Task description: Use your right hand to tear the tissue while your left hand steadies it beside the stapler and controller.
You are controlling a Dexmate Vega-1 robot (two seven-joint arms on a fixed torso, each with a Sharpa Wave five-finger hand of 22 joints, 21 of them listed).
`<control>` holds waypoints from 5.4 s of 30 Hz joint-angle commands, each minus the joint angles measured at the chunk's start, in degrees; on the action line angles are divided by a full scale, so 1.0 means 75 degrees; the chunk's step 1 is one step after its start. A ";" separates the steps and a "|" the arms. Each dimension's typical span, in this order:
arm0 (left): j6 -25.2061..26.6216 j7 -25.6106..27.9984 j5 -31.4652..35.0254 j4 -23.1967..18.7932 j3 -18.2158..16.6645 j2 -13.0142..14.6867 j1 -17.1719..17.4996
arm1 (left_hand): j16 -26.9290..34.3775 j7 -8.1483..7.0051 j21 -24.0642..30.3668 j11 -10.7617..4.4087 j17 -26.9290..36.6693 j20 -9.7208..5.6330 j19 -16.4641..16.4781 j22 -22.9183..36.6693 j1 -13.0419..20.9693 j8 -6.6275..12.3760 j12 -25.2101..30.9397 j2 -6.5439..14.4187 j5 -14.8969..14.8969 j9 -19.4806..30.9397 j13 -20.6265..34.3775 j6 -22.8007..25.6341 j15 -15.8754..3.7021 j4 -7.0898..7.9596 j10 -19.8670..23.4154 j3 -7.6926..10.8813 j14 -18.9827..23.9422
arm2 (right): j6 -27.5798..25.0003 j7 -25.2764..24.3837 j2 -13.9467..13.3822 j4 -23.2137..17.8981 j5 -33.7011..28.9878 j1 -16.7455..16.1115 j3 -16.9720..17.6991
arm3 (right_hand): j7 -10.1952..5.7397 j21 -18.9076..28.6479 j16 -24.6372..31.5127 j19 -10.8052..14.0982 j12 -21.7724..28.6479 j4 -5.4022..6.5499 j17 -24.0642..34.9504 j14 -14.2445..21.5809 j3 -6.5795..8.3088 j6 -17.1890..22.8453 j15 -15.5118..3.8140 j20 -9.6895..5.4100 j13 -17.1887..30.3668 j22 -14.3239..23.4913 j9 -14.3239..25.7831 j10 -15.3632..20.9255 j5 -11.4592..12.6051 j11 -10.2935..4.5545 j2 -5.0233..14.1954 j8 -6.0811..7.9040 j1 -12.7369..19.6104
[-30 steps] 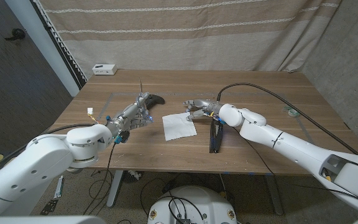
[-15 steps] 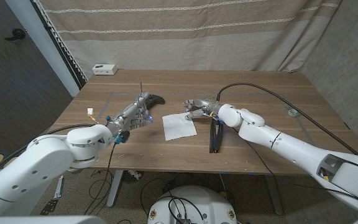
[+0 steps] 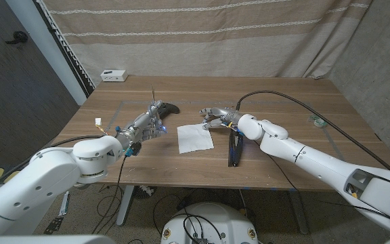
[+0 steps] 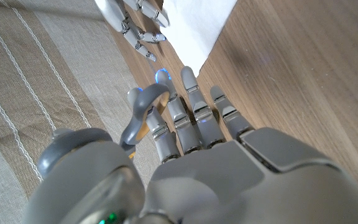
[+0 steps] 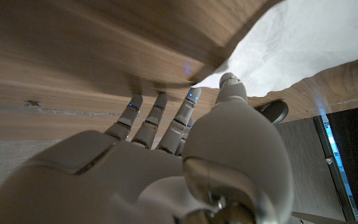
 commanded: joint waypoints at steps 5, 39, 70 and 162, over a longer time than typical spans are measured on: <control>-0.0070 0.0031 0.0053 -0.0010 0.0017 -0.0063 0.0062 | 0.0033 0.0875 -0.0027 -0.0219 0.0018 -0.0040 0.0021 0.0037 0.0045 0.2953 0.0133 -0.0066 0.0048 0.2102 0.0037 -0.0763 -0.0797 0.0056 0.0276 -0.0023 0.0031 | 0.0157 -0.0051 0.0064 0.0247 -0.0302 0.0036 -0.0182 | 0.0183 -0.0070 0.0101 0.0094 -0.0066 -0.0162 0.0086 0.0078 0.0109 -0.0462 -0.1384 0.0027 0.0119 0.0051 0.0035 -0.0327 0.0149 -0.0031 0.0108 -0.0138 0.0371; -0.0211 0.0149 0.0231 -0.0121 0.0160 -0.0166 0.0147 | 0.0055 0.0886 -0.0044 -0.0231 0.0022 -0.0052 0.0033 0.0052 0.0047 0.2953 0.0185 -0.0040 0.0070 0.2104 -0.0001 -0.0687 -0.0815 0.0088 0.0297 -0.0016 0.0053 | 0.0867 -0.0055 0.0133 0.0666 0.0885 -0.0184 0.0329 | 0.0047 0.2290 0.2321 0.2149 0.2506 -0.0079 0.2960 0.4813 0.0861 0.0703 -0.1535 -0.1745 0.2263 0.0331 0.0067 0.0218 -0.0477 0.0125 0.0073 0.0185 0.3494; -0.0509 0.0034 0.0460 -0.0043 0.0586 -0.0190 -0.0092 | 0.0070 0.0872 -0.0059 -0.0252 0.0025 -0.0054 0.0058 0.0062 0.0038 0.2955 0.0220 -0.0036 0.0082 0.2104 -0.0043 -0.0656 -0.0821 0.0122 0.0284 -0.0021 0.0067 | 0.0941 -0.0838 -0.0264 -0.0382 0.2077 -0.0876 0.1435 | -0.0128 0.3166 0.2121 0.1840 0.1423 0.0109 0.3245 0.5117 0.0763 0.3122 -0.1533 -0.1884 0.0697 0.0145 0.0104 0.1871 -0.0920 0.0233 0.0166 0.0643 0.3326; -0.1329 -0.1824 0.0075 0.1481 0.2795 -0.0535 -0.2319 | 0.0077 0.0890 -0.0128 -0.0234 0.0024 -0.0018 0.0050 0.0094 0.0091 0.2945 0.0364 -0.0048 0.0106 0.2100 -0.0051 -0.0689 -0.0783 0.0168 0.0213 -0.0025 0.0020 | 0.2781 -0.6702 0.2301 0.2463 0.1069 -0.0176 0.1865 | -0.0012 0.3962 0.1829 0.1938 0.1245 -0.0100 0.3339 0.5588 0.0918 0.5593 -0.1523 -0.1724 0.0433 0.0010 0.0175 0.2454 -0.1535 0.0346 -0.0053 0.1179 0.3334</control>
